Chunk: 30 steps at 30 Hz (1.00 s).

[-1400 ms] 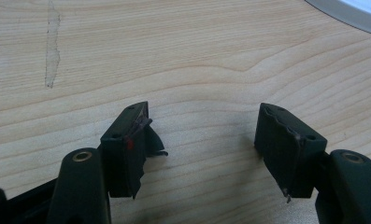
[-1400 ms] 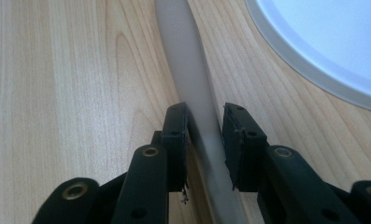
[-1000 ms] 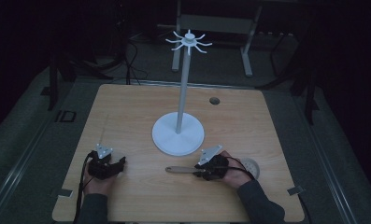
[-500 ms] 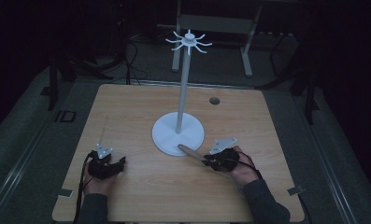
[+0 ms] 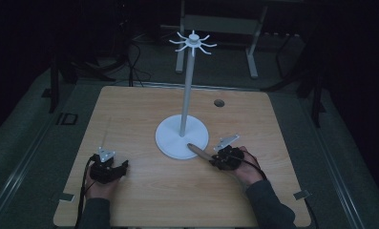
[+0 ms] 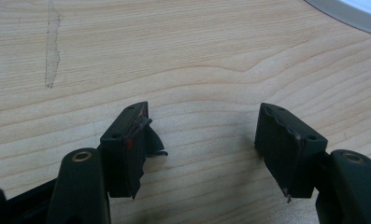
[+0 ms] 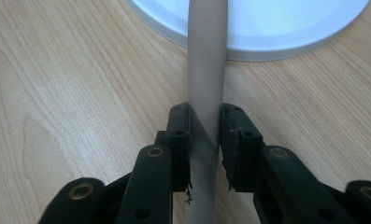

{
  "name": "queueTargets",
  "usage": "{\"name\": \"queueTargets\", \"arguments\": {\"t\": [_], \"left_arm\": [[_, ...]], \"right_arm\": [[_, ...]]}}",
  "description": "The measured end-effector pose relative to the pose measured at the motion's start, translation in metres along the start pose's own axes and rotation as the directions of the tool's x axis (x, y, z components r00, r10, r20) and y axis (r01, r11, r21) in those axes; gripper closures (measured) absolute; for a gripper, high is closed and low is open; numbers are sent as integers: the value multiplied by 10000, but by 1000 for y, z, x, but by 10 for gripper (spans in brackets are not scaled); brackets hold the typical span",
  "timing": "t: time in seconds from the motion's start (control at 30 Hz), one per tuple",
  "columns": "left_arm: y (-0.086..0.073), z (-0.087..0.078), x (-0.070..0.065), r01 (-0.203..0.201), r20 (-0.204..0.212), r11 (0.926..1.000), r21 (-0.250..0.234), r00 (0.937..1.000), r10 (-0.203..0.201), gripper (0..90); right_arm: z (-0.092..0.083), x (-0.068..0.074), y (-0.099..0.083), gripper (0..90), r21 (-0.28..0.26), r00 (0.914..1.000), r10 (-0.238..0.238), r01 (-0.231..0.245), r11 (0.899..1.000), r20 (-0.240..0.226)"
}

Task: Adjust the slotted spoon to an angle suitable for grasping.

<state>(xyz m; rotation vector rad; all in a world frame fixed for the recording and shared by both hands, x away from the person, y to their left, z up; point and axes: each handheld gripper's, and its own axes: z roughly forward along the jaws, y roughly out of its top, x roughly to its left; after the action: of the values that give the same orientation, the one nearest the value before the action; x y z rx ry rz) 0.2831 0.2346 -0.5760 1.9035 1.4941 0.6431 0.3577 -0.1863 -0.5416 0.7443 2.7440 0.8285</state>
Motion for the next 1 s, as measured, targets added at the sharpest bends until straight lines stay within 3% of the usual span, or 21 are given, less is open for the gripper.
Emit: {"name": "queueTargets", "arguments": {"t": [0.17,0.3,0.53,0.63,1.0], "left_arm": [[0,0,0,6,-1,10000,-3,10000,-6,360],[0,0,0,4,1,10000,-2,10000,-4,360],[0,0,0,10,13,10000,-11,10000,-10,360],[0,0,0,12,13,10000,-13,10000,-12,360],[0,0,0,12,14,10000,-12,10000,-12,359]], "right_arm": [[3,-2,8,716,710,10000,-30,35,9975,-60],[12,0,15,715,1426,9994,-337,334,9892,-6],[17,-4,27,724,2153,9993,-262,315,9760,-275],[17,-4,28,730,2265,9989,-367,424,9731,-290],[14,-2,22,735,1744,9994,-232,274,9843,-259]]}}
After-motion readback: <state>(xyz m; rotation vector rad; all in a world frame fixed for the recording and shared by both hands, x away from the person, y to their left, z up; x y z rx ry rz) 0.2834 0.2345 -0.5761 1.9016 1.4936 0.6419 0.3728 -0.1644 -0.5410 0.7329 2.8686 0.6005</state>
